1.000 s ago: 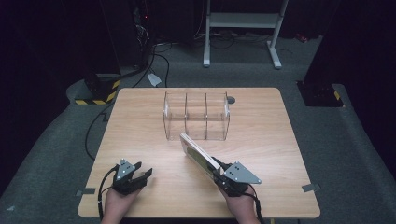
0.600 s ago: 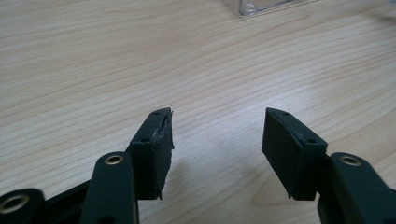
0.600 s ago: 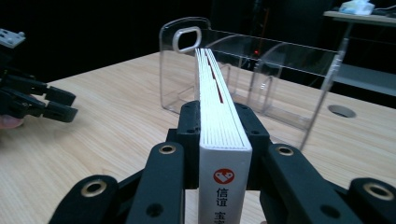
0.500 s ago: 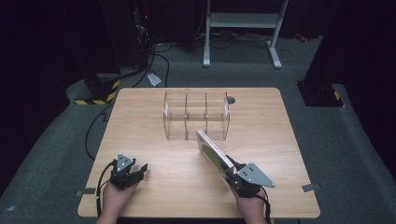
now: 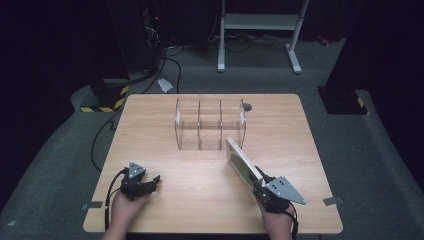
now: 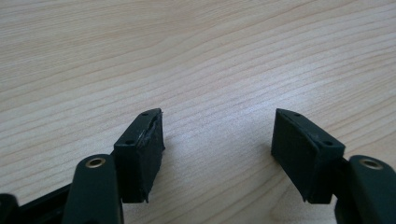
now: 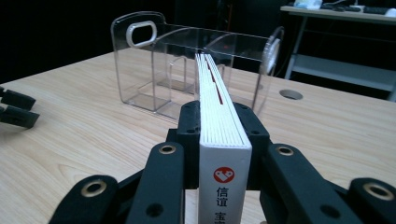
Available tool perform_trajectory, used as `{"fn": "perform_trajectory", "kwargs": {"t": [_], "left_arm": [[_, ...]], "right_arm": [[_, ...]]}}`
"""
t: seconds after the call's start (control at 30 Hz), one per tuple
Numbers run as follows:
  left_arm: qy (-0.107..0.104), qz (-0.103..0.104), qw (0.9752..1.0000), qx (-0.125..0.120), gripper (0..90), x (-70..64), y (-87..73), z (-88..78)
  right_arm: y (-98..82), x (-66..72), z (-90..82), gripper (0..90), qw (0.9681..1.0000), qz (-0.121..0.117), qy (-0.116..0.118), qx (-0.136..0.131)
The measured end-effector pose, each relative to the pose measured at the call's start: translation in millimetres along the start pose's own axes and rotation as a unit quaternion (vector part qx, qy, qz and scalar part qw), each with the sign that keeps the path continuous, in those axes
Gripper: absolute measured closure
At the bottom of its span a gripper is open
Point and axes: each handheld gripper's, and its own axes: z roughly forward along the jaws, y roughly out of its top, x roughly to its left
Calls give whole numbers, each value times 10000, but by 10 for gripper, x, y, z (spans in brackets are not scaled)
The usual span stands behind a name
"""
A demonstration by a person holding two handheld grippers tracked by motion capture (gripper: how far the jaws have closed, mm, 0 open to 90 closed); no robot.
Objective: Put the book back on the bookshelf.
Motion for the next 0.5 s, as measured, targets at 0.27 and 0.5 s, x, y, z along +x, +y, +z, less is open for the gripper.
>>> {"fn": "perform_trajectory", "kwargs": {"t": [0.27,0.5], "left_arm": [[-23,-3,10000,-1,330,-5,0,3],[-41,19,10000,5,323,-4,-2,1]], "right_arm": [[-50,-67,-19,752,9998,157,-106,19],[-81,-39,-1,746,9991,286,-227,204]]}}
